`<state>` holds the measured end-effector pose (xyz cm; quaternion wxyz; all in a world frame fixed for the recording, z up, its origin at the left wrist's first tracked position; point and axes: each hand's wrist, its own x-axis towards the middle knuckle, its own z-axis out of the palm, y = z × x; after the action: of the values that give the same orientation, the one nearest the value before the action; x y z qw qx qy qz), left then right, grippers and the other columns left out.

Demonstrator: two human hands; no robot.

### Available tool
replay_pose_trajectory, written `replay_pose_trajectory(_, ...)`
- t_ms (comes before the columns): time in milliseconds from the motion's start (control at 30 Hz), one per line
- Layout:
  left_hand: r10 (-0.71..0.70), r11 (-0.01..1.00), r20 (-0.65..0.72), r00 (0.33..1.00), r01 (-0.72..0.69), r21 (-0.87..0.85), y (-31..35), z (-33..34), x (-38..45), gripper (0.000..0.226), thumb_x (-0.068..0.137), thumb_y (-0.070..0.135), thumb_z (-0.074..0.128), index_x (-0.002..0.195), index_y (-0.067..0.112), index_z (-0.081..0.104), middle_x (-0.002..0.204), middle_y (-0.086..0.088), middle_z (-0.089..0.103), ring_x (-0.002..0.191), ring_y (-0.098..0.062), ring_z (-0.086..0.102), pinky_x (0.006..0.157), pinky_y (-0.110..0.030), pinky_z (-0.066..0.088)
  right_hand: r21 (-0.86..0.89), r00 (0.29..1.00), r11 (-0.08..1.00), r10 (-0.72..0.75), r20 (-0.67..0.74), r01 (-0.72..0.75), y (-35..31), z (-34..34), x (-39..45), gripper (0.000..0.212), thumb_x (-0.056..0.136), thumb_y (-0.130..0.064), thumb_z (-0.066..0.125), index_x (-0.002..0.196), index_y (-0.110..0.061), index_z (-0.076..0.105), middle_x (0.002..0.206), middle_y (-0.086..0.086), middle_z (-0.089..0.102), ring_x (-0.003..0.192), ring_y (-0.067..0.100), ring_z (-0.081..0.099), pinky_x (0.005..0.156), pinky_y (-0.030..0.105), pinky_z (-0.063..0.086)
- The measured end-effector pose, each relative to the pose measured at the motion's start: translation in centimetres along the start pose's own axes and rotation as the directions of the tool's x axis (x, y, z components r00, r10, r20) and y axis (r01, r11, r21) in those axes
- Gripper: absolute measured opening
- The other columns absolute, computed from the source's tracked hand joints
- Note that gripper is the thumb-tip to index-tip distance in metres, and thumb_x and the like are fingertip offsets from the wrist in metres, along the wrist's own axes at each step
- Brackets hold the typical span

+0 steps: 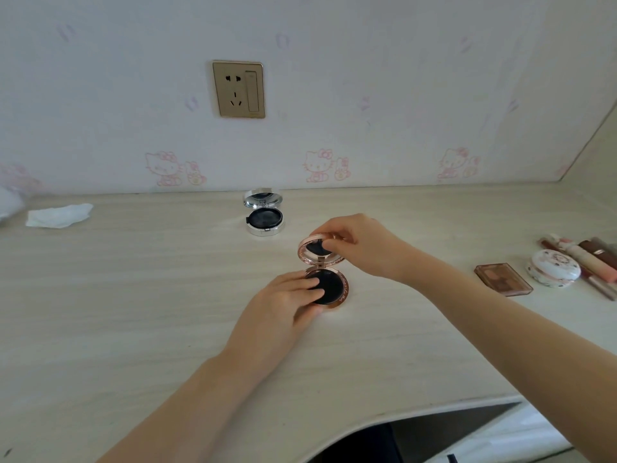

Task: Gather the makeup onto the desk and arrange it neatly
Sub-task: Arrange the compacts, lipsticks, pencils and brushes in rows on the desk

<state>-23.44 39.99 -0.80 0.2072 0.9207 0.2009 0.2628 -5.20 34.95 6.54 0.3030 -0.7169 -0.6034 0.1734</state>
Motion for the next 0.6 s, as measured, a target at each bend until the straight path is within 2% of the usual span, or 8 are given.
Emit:
replay_pose_trajectory(67, -0.002, 1.000, 0.012, 1.000, 0.002, -0.005, 0.0, 0.1, 0.0, 0.027, 0.088, 0.025, 0.067, 0.114, 0.017, 0.070, 0.126, 0.005, 0.063, 0.127, -0.008, 0.048, 0.108, -0.017, 0.031, 0.051, 1.000, 0.998, 0.024, -0.017, -0.023, 0.4, 0.1, -0.3, 0.024, 0.092, -0.014, 0.055, 0.111, -0.020, 0.068, 0.104, -0.007, 0.070, 0.100, 0.010, 0.062, 0.091, 0.029, 0.048)
replay_pose_trajectory(133, -0.002, 1.000, 0.015, 1.000, 0.002, -0.003, 0.0, 0.1, 0.0, 0.027, 0.089, 0.025, 0.066, 0.114, 0.016, 0.070, 0.126, 0.005, 0.063, 0.128, -0.008, 0.048, 0.109, -0.020, 0.033, 0.115, 0.998, 0.992, 0.059, -0.029, -0.055, 0.9, 0.1, -0.8, 0.026, 0.094, -0.015, 0.054, 0.116, -0.020, 0.067, 0.109, -0.006, 0.070, 0.105, 0.009, 0.062, 0.095, 0.030, 0.048)
replay_pose_trajectory(233, -0.009, 1.000, 0.019, 1.000, 0.009, -0.009, -0.1, 0.2, -0.1, 0.028, 0.089, 0.026, 0.065, 0.115, 0.016, 0.070, 0.125, 0.005, 0.064, 0.128, -0.007, 0.047, 0.108, -0.023, 0.035, 0.182, 0.996, 0.981, 0.077, -0.053, -0.066, 1.7, 0.3, -1.7, 0.029, 0.097, -0.014, 0.048, 0.119, -0.023, 0.066, 0.109, -0.012, 0.069, 0.102, 0.003, 0.061, 0.093, 0.027, 0.047)
replay_pose_trajectory(400, -0.022, 1.000, 0.020, 1.000, 0.022, -0.006, -0.1, 0.3, -0.1, 0.029, 0.090, 0.026, 0.064, 0.117, 0.018, 0.069, 0.128, 0.006, 0.062, 0.130, -0.007, 0.045, 0.109, -0.026, 0.036, 0.378, 0.987, 0.922, 0.134, -0.090, -0.091, 2.7, 1.5, -3.0, 0.032, 0.099, -0.012, 0.046, 0.115, -0.030, 0.067, 0.108, -0.015, 0.068, 0.105, 0.006, 0.062, 0.093, 0.033, 0.054)
replay_pose_trajectory(500, -0.023, 1.000, 0.034, 0.999, 0.022, 0.019, -0.1, 0.3, -0.1, 0.029, 0.091, 0.027, 0.063, 0.118, 0.021, 0.068, 0.130, 0.008, 0.060, 0.132, -0.006, 0.044, 0.108, -0.026, 0.036, 0.398, 0.983, 0.914, 0.138, -0.119, -0.080, 2.8, 1.8, -2.8, 0.033, 0.099, -0.012, 0.046, 0.109, -0.034, 0.068, 0.106, -0.017, 0.069, 0.104, 0.006, 0.062, 0.092, 0.034, 0.054)
replay_pose_trajectory(600, -0.033, 0.998, 0.035, 0.999, 0.031, 0.054, 0.0, 0.4, -0.1, 0.029, 0.092, 0.031, 0.061, 0.119, 0.024, 0.067, 0.130, 0.012, 0.059, 0.132, -0.005, 0.043, 0.107, -0.026, 0.037, 0.395, 0.978, 0.914, 0.161, -0.130, -0.098, 2.8, 1.8, -2.1, 0.031, 0.099, -0.013, 0.046, 0.111, -0.032, 0.068, 0.106, -0.015, 0.069, 0.103, 0.008, 0.063, 0.092, 0.035, 0.054)
